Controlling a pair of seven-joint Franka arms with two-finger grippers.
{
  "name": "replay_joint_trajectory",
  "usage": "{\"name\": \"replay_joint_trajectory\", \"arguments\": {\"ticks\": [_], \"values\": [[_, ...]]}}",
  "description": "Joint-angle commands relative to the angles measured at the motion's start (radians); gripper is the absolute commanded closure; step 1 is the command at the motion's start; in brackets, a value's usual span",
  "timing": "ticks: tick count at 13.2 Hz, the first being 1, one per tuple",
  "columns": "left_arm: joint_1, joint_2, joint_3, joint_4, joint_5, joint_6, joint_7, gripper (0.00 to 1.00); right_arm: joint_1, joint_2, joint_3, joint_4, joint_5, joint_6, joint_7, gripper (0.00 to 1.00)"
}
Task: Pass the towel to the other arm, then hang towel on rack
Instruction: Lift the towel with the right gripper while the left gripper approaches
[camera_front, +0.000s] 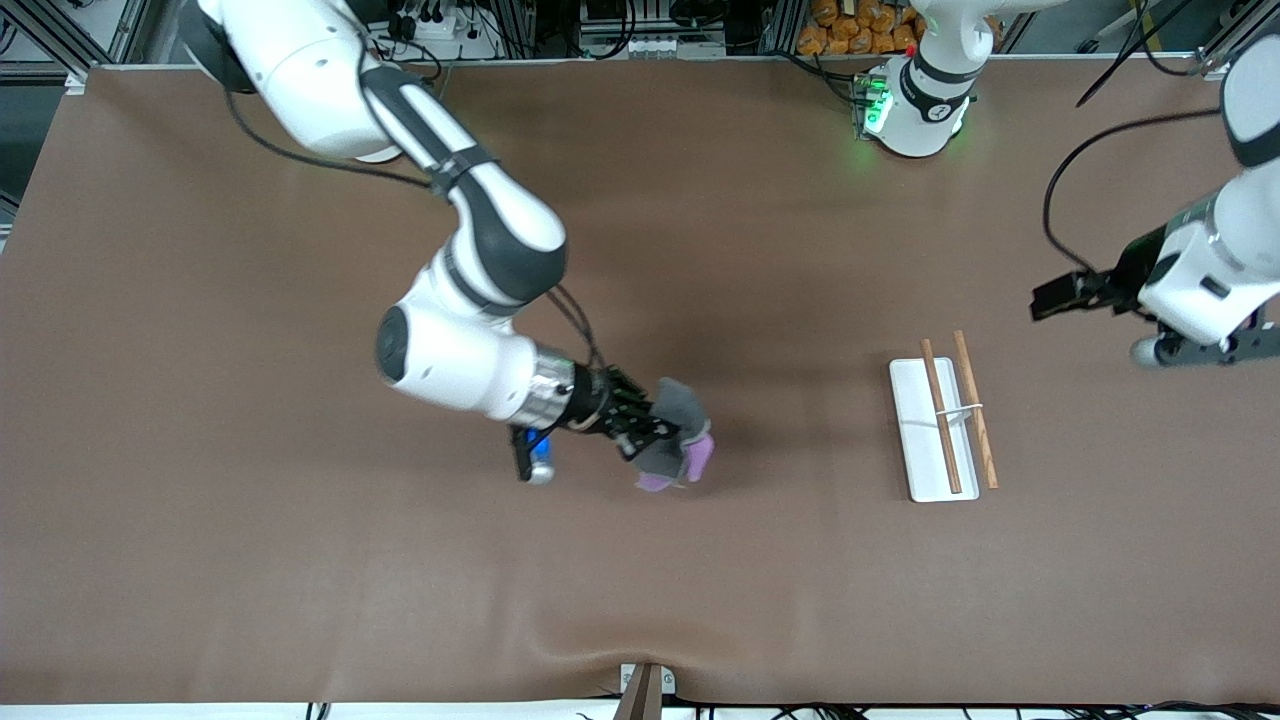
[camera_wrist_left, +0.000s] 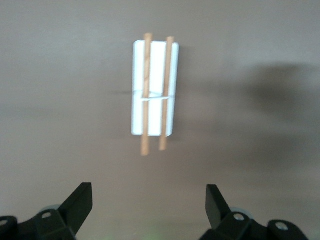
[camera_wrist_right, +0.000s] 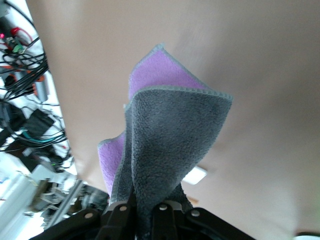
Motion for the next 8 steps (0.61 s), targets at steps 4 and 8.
{"name": "replay_joint_trajectory", "arguments": {"ticks": [4,8], "values": [[0.0,0.131,-0.003,0.048,-0.255,0.133,-0.098,0.0,0.131,0.017,-0.011,0.007,0.037,0.261,0.198,1.0],[-0.021,0.183,-0.003,0.059,-0.444,0.228,-0.12,0.0,0.191,0.021,-0.008,0.017,0.037,0.346,0.307,1.0]]}}
